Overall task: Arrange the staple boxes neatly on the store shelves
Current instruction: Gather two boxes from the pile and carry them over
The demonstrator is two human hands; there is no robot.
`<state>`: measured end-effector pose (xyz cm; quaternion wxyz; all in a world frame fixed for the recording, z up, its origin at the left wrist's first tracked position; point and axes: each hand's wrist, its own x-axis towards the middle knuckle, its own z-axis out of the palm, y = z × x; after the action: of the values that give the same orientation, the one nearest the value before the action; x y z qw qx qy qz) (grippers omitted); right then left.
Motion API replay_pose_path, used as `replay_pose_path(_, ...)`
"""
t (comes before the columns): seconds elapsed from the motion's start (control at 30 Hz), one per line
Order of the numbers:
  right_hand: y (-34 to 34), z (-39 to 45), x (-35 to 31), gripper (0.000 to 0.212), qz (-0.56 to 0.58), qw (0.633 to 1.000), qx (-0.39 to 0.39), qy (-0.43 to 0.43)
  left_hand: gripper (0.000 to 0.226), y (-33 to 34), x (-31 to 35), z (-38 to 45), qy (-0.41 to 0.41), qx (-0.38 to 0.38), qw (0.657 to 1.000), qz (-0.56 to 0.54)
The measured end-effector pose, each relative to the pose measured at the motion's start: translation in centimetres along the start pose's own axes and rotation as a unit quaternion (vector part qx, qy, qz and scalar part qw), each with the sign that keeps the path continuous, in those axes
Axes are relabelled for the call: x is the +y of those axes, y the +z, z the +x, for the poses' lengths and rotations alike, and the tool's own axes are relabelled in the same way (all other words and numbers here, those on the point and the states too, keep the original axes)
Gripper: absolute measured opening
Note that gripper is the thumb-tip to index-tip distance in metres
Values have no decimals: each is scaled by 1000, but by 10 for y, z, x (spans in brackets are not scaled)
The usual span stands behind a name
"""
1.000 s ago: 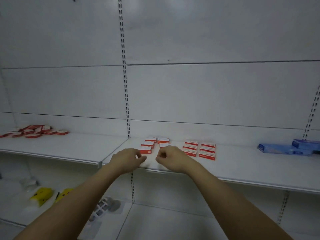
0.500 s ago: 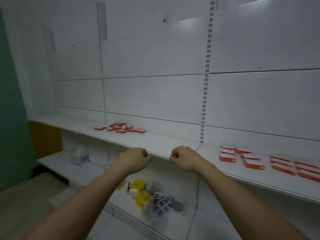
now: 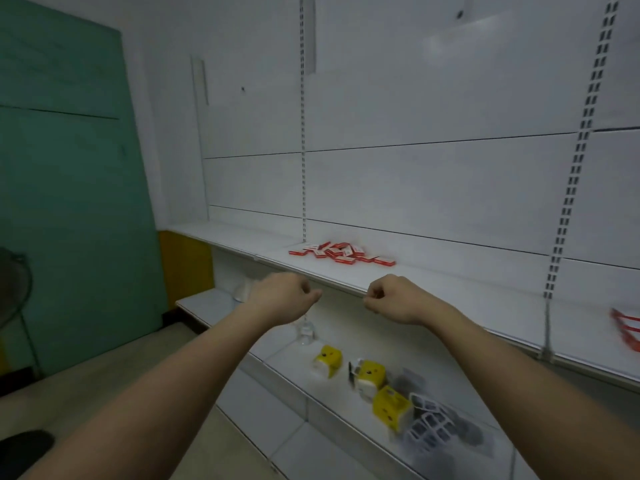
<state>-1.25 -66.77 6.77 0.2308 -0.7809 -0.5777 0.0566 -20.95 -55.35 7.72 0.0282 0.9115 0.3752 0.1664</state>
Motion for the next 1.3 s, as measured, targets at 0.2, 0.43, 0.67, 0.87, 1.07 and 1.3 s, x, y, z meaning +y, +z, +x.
replay_pose_path(0.2,23,67,-8,17,28,1000,3,-3,45,25,-50,46,-6,-7,1000,-23)
replay_pose_path(0.43,86,190,15,16,60,998,-12,14,43,80,-113,143,-4,-31,999,-21)
replay_pose_path(0.67,117,320,19,13,94,995,-18,18,34,84,-179,255,-3,-49,997,-60)
replay_pose_path(0.87,127,384,24,13,80,996,-17,24,31,106,-231,320,0,-63,995,-74)
replay_pose_path(1.07,136,446,44,19,50,997,16,61,28,128,-267,400,28,-69,990,-119)
replay_pose_path(1.3,150,519,70,14,32,982,129,136,20,178,-295,518,90,-92,972,-199)
